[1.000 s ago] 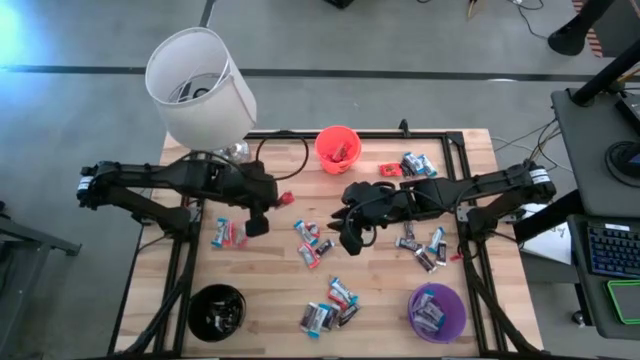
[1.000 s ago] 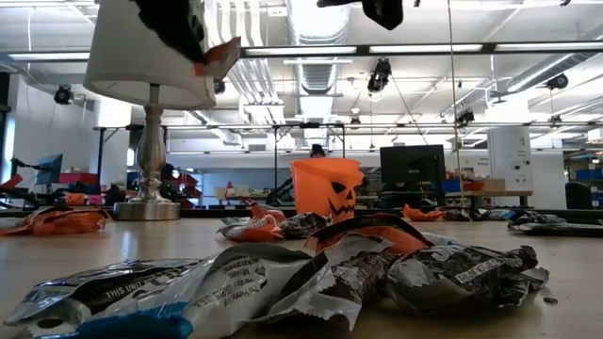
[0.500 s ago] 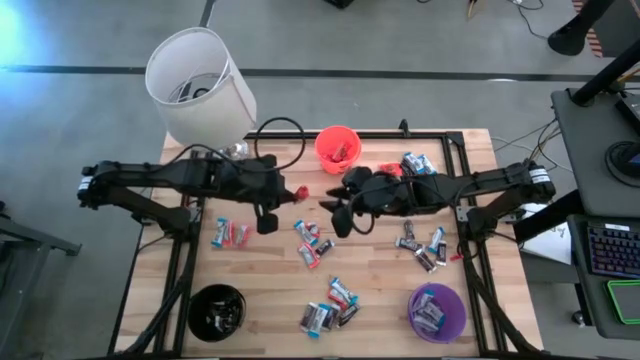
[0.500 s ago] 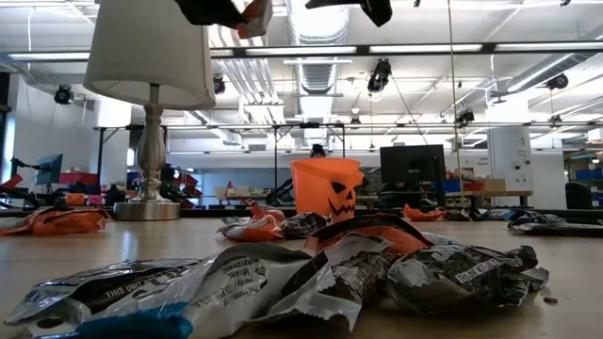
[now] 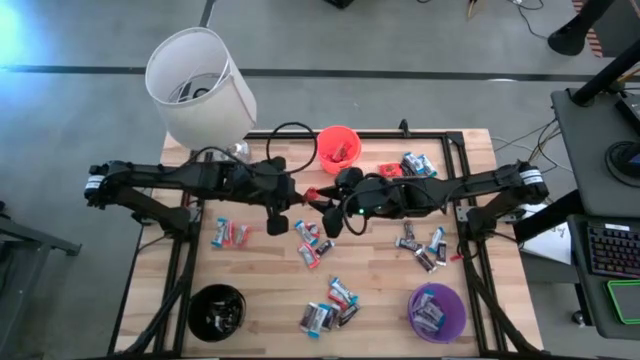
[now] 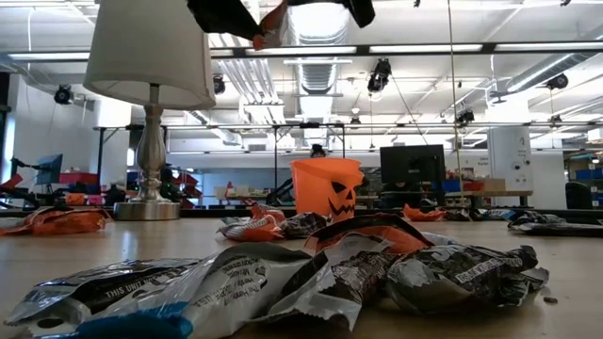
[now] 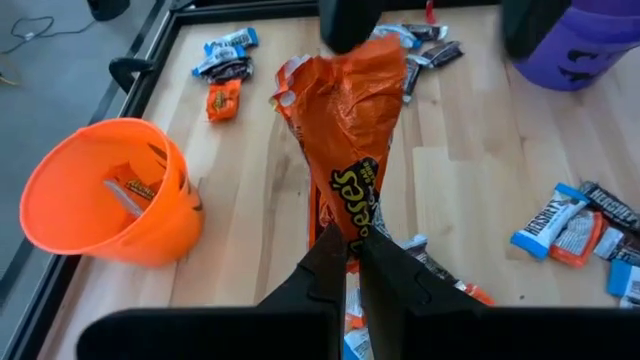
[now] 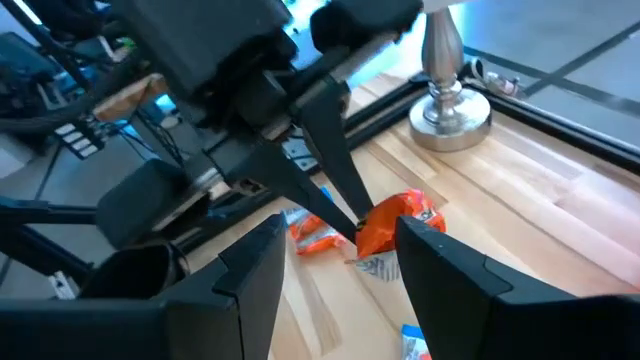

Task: Organize candy in baskets
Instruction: Put the orange chocolate into the orange bucket

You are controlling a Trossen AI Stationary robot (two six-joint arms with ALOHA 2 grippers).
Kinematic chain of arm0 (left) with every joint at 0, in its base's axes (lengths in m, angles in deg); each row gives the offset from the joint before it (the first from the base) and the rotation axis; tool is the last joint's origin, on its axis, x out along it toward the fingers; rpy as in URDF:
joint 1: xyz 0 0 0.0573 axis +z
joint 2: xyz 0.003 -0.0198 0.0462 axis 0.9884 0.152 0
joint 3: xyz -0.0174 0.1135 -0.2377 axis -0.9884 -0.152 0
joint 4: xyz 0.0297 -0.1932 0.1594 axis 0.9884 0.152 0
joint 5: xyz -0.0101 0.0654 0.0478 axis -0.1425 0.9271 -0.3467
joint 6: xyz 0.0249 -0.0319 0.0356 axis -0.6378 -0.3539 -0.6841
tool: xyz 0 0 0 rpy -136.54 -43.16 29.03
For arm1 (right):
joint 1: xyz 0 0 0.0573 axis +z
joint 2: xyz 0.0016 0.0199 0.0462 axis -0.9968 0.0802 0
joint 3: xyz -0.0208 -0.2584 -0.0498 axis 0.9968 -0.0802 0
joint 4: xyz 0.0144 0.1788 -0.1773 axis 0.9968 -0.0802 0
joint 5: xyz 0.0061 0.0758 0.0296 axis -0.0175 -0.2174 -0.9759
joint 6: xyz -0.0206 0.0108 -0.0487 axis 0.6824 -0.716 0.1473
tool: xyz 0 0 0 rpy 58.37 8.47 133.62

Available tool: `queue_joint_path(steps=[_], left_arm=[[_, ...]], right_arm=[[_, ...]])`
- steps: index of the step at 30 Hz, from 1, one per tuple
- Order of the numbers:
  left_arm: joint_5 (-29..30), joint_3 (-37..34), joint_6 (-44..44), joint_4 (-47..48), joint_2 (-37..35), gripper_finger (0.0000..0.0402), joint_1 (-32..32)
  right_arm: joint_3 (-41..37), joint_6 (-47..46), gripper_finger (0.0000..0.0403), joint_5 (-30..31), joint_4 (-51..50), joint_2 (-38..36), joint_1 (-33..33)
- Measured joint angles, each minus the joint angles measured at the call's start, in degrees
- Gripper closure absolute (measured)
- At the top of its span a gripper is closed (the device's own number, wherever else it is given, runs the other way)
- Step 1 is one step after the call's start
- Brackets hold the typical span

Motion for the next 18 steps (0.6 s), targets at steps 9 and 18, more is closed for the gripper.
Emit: queue_joint_path(steps=[9, 18], left_arm=[[1.03, -0.04, 0.01, -0.13, 0.12, 0.0401, 0.00], [4.30, -0.04, -0.90, 0.70, 0.10, 0.0401, 0.00]], right_arm=[[0.00, -2.14, 0.0223, 0.17, -0.04, 1.29, -2.01], [0.09, -5.31, 0.0241, 0.02, -0.22, 1.26, -2.45]])
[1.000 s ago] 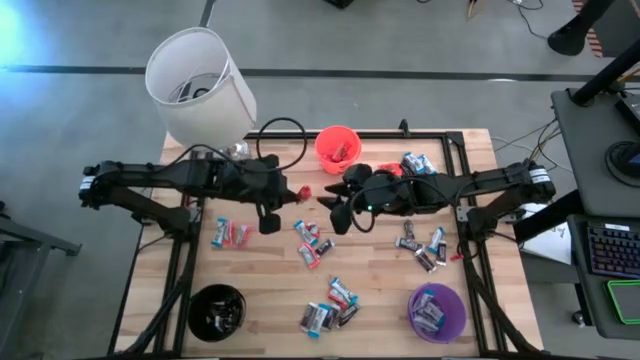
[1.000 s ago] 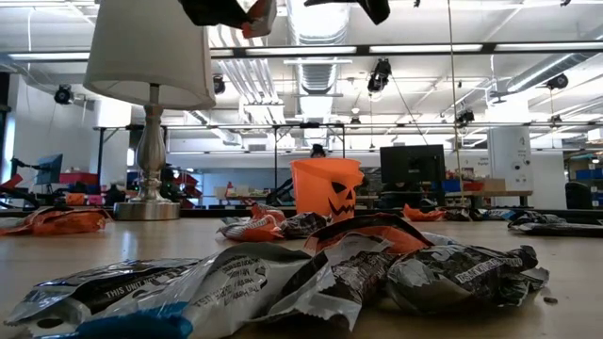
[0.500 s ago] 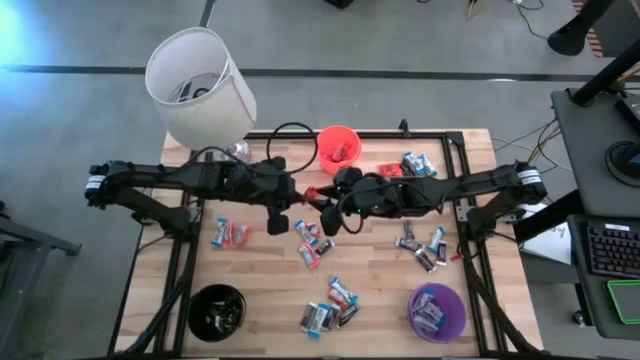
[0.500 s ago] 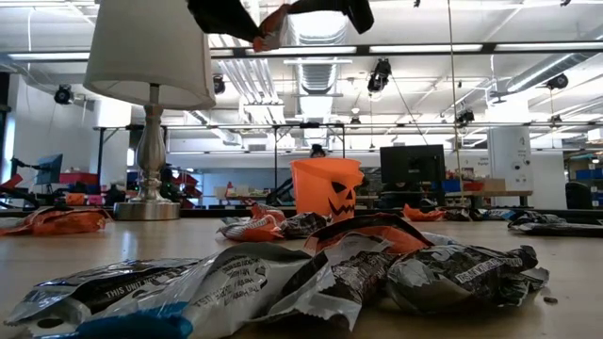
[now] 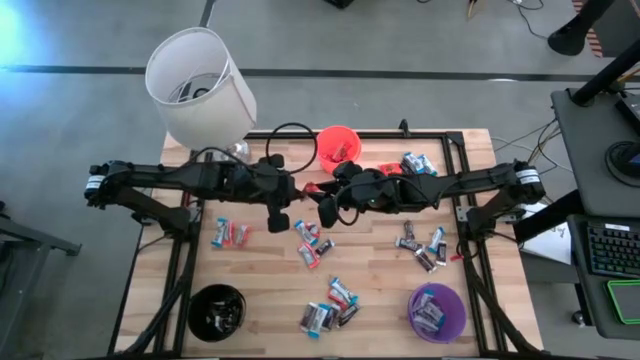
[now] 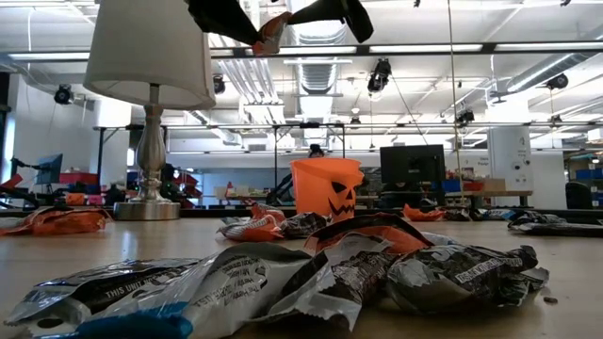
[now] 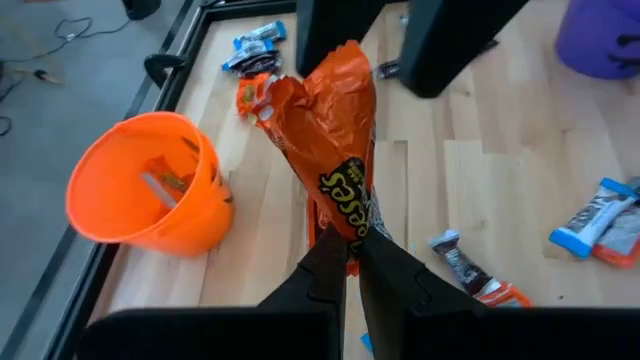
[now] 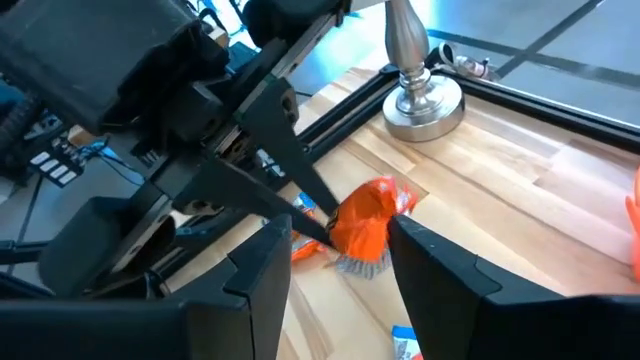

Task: Organize candy in baskets
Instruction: Put the orange chocolate into the orange bucket

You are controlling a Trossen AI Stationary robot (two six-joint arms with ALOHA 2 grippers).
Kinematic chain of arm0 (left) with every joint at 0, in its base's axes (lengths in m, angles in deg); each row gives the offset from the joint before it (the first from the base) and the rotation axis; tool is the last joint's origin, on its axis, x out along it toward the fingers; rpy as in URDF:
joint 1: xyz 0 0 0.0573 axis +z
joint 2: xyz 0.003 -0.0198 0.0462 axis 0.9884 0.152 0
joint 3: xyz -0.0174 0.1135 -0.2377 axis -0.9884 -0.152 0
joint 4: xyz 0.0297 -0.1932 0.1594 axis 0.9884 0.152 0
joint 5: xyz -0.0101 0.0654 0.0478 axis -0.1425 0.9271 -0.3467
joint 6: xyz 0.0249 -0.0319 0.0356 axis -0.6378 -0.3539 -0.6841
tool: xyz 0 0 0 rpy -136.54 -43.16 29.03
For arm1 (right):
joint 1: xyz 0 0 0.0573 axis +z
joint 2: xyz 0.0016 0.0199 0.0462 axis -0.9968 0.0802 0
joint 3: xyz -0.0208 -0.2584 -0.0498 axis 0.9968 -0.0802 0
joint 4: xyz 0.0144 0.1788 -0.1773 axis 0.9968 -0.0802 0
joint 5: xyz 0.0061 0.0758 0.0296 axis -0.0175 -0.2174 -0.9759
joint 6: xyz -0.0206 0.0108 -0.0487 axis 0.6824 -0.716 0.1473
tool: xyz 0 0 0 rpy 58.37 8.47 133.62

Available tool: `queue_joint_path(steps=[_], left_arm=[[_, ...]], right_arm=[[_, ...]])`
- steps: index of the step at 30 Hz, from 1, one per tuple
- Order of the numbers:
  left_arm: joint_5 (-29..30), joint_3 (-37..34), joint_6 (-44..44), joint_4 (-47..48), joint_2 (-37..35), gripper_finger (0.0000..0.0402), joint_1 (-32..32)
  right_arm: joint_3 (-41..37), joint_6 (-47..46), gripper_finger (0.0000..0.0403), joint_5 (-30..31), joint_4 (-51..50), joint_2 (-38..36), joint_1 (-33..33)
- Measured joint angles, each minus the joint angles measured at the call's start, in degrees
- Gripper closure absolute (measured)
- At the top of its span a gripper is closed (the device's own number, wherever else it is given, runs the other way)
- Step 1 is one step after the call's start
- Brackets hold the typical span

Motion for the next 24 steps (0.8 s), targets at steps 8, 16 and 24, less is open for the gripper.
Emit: queue_joint_path(steps=[8, 16, 24], left_arm=[[0.77, 0.00, -0.40, 1.40, -0.02, 0.0401, 0.09], [0.76, 0.53, -0.29, 2.32, -1.24, 0.0400, 0.09], [0.75, 2.84, -0.87, 2.22, -1.33, 0.0400, 0.09]], right_arm=[[1.76, -0.70, 0.0221, 0.00, -0.11, -0.07, 0.13], [1.92, -7.24, 0.0215, 0.02, -1.85, -0.22, -1.40], [1.92, -7.37, 0.0215, -0.43, -1.15, -0.20, -1.62]])
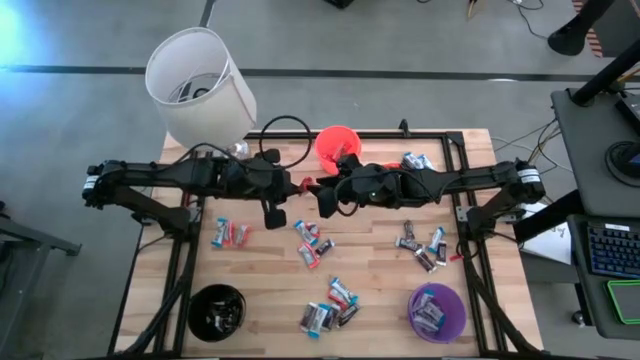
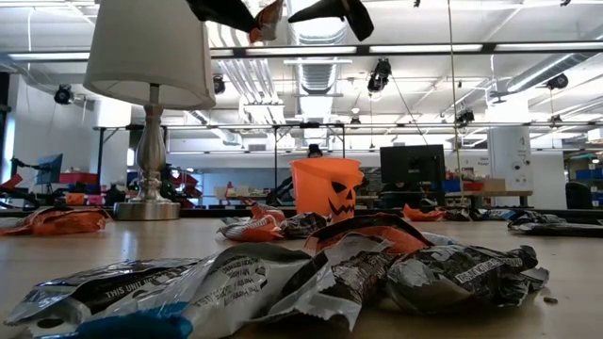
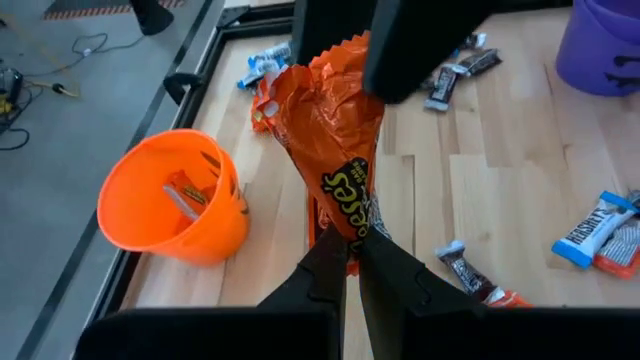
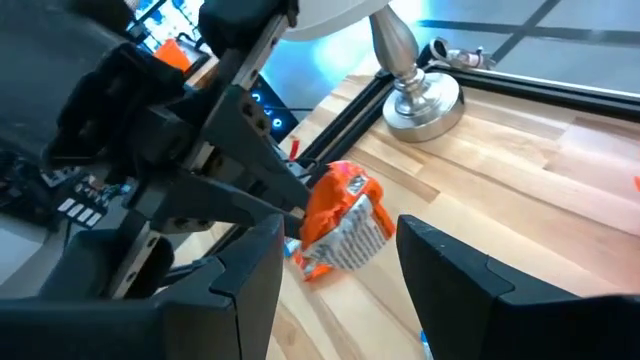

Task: Organize candy in baskets
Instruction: Put the orange chocolate into the orange bucket

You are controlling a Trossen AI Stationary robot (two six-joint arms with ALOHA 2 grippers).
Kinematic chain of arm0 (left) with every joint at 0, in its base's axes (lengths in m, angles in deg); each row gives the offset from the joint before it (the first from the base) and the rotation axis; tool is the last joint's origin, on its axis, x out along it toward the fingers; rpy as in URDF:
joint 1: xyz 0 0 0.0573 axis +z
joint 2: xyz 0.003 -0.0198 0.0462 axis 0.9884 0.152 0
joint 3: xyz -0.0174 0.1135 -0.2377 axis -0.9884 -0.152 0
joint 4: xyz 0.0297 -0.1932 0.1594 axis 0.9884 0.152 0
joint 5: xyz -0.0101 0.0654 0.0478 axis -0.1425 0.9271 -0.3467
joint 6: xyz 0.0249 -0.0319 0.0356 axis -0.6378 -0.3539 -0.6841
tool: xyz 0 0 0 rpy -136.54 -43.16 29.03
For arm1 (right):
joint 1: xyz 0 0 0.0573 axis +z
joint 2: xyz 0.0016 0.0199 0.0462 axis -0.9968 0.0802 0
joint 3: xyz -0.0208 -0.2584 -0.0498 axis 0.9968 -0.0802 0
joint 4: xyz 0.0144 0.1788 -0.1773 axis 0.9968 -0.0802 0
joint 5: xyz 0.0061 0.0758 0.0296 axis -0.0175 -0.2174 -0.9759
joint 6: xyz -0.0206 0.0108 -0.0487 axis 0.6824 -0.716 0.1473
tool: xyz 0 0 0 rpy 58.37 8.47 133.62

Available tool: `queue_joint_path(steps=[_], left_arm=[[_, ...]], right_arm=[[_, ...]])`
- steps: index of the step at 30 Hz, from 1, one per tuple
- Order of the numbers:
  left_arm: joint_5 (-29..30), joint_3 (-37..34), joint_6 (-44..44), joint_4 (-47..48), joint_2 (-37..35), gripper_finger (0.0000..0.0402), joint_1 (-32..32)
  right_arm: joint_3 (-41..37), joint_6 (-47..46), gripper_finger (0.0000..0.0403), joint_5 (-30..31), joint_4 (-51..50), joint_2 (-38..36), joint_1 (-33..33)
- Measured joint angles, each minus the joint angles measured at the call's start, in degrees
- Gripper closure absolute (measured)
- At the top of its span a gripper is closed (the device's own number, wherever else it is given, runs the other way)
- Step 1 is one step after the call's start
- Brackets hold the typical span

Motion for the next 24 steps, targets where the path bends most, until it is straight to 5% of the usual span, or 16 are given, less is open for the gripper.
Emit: queue_joint_path(steps=[11, 24], left_arm=[[-2.60, 0.28, -0.23, -1.29, 0.84, 0.0400, 0.00], [-1.33, 0.39, -0.60, -1.18, 2.69, 0.0400, 0.00]], right_arm=[[0.00, 0.53, 0.0232, 0.44, 0.12, 0.14, -0.52], [0.00, 1.36, 0.0386, 0.04, -0.47, 0.22, -0.44]])
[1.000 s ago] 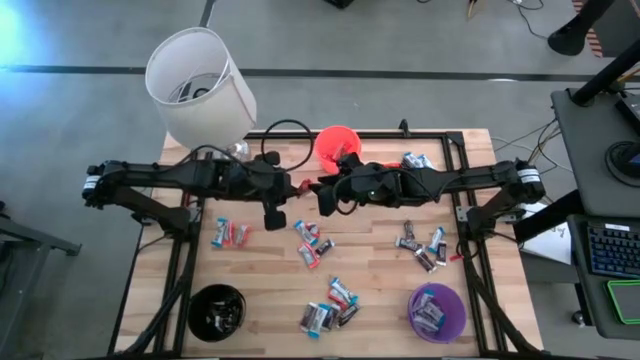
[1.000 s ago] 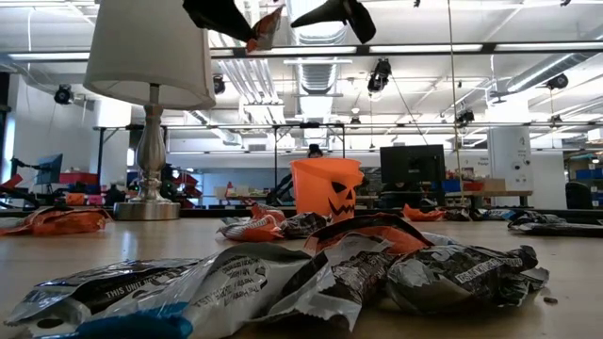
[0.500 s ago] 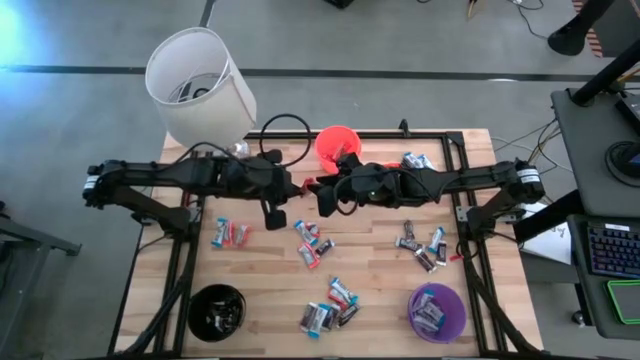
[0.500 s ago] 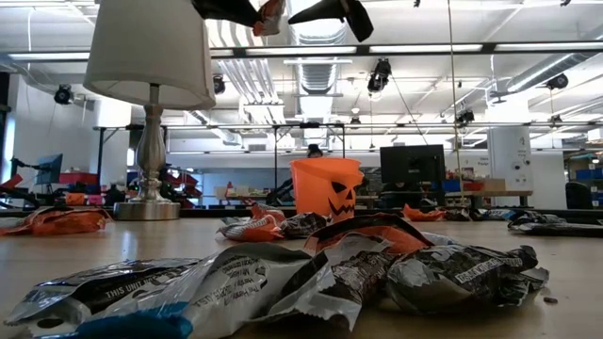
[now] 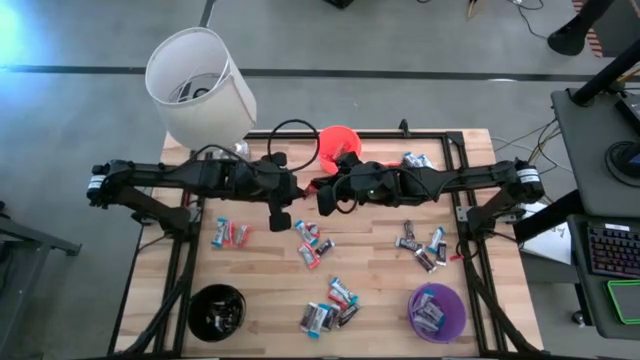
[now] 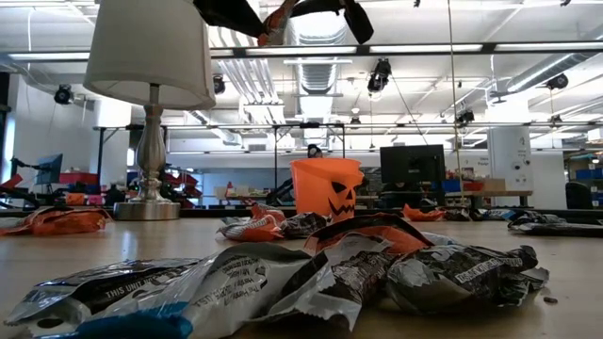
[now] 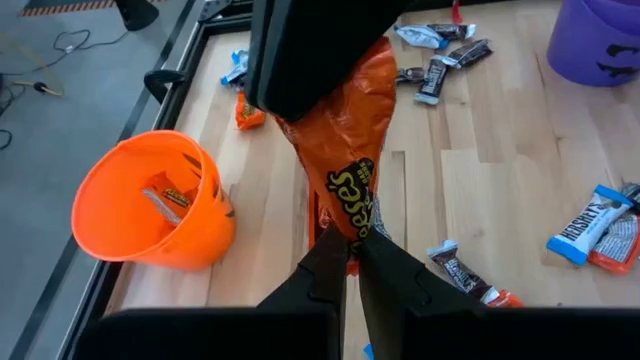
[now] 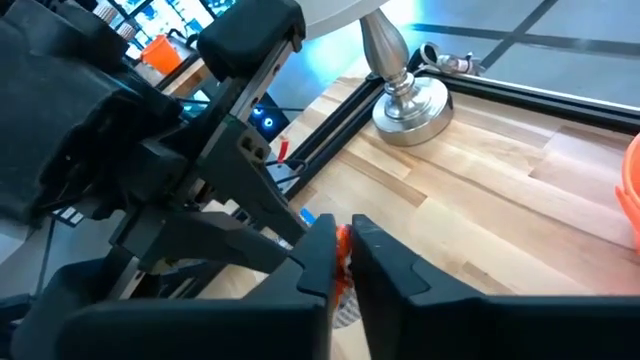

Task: Organize candy in baskets
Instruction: Put the orange chocolate into the orange bucket

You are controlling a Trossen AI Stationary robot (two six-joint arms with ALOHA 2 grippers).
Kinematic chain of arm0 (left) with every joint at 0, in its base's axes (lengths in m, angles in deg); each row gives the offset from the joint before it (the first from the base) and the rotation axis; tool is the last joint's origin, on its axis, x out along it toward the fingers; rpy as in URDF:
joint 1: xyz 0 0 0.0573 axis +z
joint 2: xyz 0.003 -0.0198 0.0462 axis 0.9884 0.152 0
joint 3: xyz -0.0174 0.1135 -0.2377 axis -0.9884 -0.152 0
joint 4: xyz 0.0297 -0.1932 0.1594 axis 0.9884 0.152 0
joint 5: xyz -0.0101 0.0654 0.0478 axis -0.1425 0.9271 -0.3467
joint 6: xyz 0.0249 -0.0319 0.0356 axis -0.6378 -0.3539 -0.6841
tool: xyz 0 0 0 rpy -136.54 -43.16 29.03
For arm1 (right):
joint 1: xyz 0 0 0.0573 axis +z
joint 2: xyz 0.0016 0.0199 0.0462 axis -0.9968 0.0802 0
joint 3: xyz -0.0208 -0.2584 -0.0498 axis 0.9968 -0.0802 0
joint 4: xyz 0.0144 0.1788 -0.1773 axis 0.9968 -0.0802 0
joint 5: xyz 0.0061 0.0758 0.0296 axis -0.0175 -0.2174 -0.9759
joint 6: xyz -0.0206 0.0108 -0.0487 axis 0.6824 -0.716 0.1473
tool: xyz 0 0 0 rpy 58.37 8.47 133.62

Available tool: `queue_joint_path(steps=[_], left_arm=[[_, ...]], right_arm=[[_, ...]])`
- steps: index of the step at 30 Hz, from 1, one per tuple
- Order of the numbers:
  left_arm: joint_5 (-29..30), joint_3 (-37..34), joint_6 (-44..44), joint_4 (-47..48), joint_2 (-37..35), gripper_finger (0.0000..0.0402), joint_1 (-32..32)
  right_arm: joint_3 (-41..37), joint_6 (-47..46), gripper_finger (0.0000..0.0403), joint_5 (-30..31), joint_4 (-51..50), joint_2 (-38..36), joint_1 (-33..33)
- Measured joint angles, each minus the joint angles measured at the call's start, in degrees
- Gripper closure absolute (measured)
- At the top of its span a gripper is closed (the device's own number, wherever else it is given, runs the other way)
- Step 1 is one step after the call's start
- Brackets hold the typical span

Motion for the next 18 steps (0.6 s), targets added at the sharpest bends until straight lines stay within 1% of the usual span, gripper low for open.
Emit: queue_joint_path(steps=[3, 6, 8, 18], left_arm=[[0.11, 0.07, -0.02, 0.02, -0.07, 0.0400, 0.00], [0.15, 0.07, -0.20, 0.12, -0.09, 0.0400, 0.00], [0.13, 0.07, -0.20, 0.13, -0.07, 0.0400, 0.00], [0.96, 0.07, -1.27, -0.14, -0.07, 0.0400, 0.00]], right_arm=[[0.02, 0.06, 0.0391, -0.01, 0.02, 0.00, 0.13], [0.02, 0.83, 0.0381, -1.20, 0.04, 0.00, 0.13], [0.02, 1.22, 0.0369, -2.57, 0.16, 0.00, 0.11], [0.02, 1.27, 0.0297, -3.11, -0.02, 0.00, 0.16]])
